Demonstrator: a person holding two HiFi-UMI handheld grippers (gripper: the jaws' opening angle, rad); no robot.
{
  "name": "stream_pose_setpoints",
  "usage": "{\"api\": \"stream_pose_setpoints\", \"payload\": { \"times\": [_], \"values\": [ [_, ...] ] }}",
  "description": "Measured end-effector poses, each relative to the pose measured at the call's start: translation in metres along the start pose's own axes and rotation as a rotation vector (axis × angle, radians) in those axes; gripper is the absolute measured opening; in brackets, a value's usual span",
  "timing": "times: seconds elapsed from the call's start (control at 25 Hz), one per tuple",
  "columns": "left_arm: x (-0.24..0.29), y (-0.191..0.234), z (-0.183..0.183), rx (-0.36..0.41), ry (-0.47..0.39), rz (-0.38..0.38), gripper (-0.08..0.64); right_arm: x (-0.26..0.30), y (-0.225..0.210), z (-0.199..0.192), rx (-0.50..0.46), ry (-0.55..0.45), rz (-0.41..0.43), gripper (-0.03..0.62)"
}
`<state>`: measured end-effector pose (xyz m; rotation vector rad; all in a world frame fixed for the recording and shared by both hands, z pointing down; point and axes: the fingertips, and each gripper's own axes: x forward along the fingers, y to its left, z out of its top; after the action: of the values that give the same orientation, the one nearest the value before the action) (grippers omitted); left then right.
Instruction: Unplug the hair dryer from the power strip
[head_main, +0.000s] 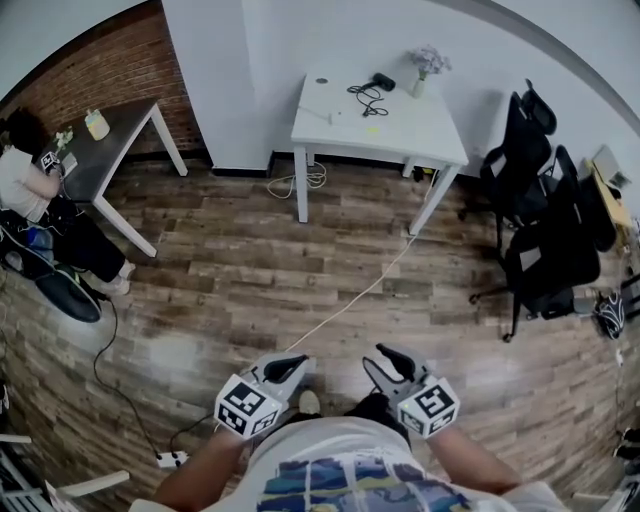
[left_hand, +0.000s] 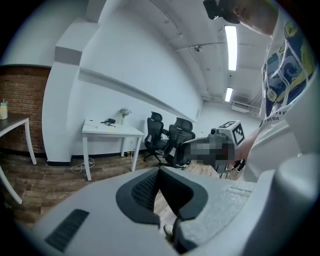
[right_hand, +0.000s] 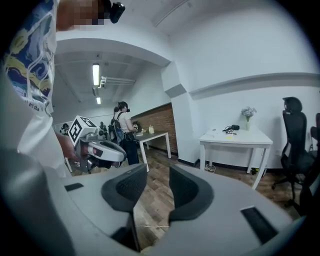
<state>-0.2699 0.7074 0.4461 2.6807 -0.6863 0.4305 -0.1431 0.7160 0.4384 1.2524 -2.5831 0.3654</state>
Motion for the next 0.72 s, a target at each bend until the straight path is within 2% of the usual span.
{"api": "stream_pose_setpoints", "payload": {
  "times": [0.12,0.32,0.4,0.6,0.72],
  "values": [
    [-0.001,0.013,-0.007,-0.025,0.012,-0.013,0.002,0.01,-0.003,0.001,0.015,-0.004,-0.027,0.118],
    [0.011,0.035,-0.009,-0.048,0.011,-0.03,0.002,0.027,-0.014,0.004,0.023,0.043,-0.055,0.121],
    [0.022,0.045,-0.006,-0.05,0.016,-0.034,0.002,0.036,-0.033,0.004,0.024,0.036,-0.066,0.155],
    [0.058,0.081,0.013,-0.039,0.054,-0.046,0.0,0.075,-0.086,0.012,0.026,0.046,-0.062,0.173],
    [0.09,0.108,0.036,-0.045,0.082,-0.058,0.0,0.102,-0.129,0.031,0.043,0.036,-0.06,0.183]
  ]
}}
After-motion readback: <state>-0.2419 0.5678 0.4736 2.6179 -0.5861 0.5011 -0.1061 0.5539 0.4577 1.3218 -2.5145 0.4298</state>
